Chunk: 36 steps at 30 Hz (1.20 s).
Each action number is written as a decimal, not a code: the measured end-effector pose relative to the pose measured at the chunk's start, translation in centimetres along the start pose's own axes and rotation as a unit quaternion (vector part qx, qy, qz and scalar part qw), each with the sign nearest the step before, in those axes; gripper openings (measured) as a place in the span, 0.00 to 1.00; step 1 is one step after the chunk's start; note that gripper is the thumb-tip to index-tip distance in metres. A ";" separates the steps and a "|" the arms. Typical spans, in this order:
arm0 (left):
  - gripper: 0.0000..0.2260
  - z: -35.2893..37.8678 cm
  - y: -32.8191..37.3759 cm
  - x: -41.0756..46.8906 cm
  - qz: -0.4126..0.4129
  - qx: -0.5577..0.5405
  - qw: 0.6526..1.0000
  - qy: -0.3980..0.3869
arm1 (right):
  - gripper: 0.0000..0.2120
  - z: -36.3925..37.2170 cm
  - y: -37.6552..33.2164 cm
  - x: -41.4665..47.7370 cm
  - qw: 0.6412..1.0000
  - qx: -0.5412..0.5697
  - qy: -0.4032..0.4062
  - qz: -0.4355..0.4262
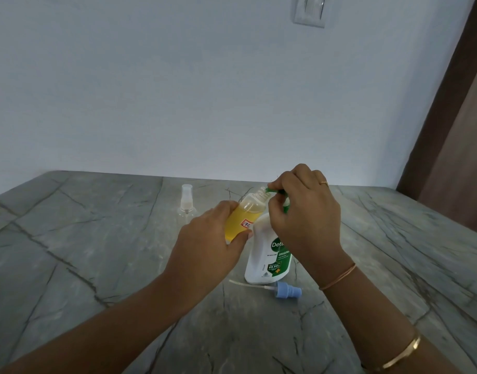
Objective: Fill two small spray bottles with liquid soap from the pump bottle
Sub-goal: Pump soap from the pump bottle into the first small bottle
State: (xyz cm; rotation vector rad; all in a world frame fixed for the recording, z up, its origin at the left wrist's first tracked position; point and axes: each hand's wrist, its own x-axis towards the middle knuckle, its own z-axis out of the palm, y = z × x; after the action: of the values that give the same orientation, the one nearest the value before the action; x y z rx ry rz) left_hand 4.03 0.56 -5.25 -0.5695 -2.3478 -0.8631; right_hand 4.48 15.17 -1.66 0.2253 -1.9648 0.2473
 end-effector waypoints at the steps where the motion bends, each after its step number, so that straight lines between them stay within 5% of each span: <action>1: 0.21 0.0 0.0 0.0 0.000 0.001 1.000 0.002 | 0.11 -0.1 0.0 0.2 1.000 -0.001 -0.001 -0.002; 36: 0.21 0.0 0.0 0.0 0.005 -0.002 1.000 0.005 | 0.10 -0.1 0.3 0.2 0.999 -0.019 0.025 -0.030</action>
State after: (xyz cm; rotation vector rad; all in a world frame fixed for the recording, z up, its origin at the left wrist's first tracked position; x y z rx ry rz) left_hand 4.01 0.58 -5.28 -0.5770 -2.3338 -0.8638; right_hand 4.43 15.45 -1.48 0.2505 -1.9076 0.1762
